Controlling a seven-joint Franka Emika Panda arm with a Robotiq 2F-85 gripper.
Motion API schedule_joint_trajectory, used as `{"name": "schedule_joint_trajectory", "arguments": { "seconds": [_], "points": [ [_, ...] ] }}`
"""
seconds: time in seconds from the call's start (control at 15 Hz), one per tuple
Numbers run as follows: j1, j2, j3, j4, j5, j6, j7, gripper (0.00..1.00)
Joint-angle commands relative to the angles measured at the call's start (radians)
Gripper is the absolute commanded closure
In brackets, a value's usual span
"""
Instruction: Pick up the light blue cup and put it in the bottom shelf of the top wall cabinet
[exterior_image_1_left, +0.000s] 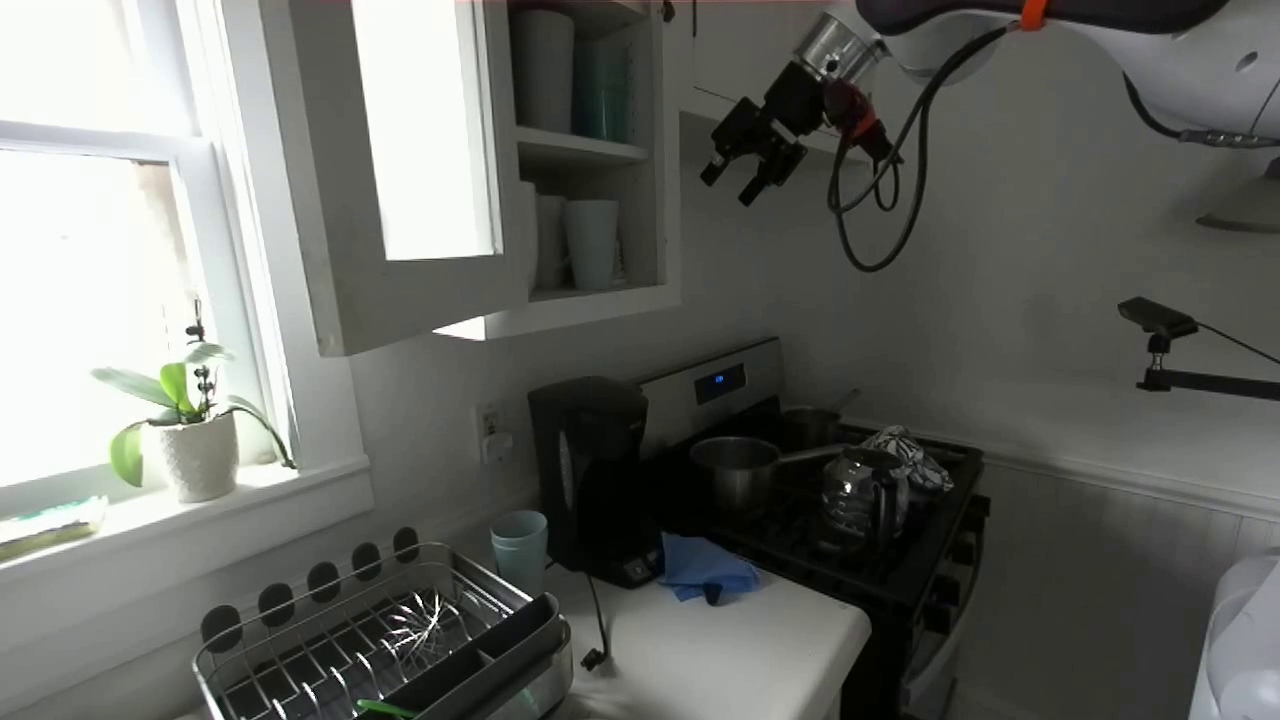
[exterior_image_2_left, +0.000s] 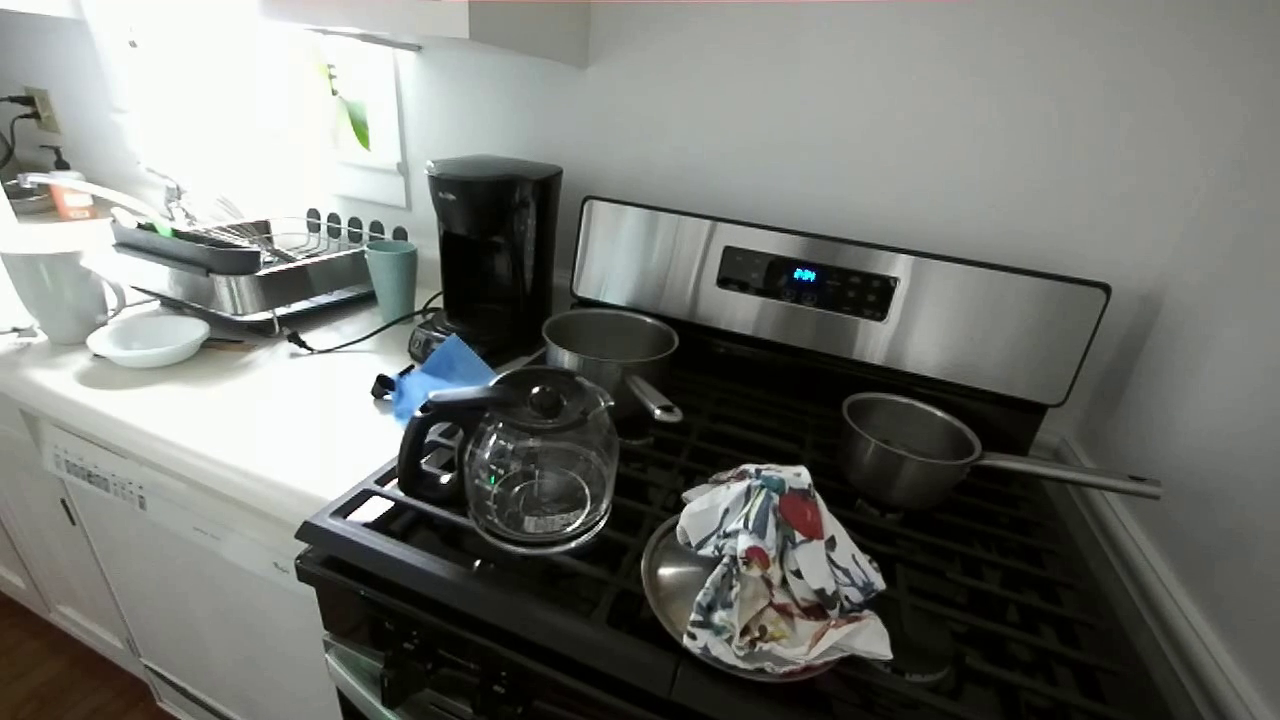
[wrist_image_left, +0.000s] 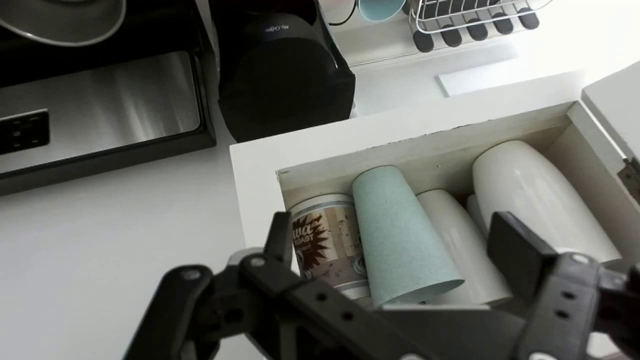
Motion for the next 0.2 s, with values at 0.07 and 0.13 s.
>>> {"name": "schedule_joint_trajectory", "arguments": {
  "seconds": [0.07, 0.13],
  "points": [
    [0.013, 0.006, -0.009, 0.008, -0.005, -0.004, 0.003, 0.00],
    [0.014, 0.008, -0.009, 0.008, -0.005, -0.004, 0.003, 0.00]
  ]
}}
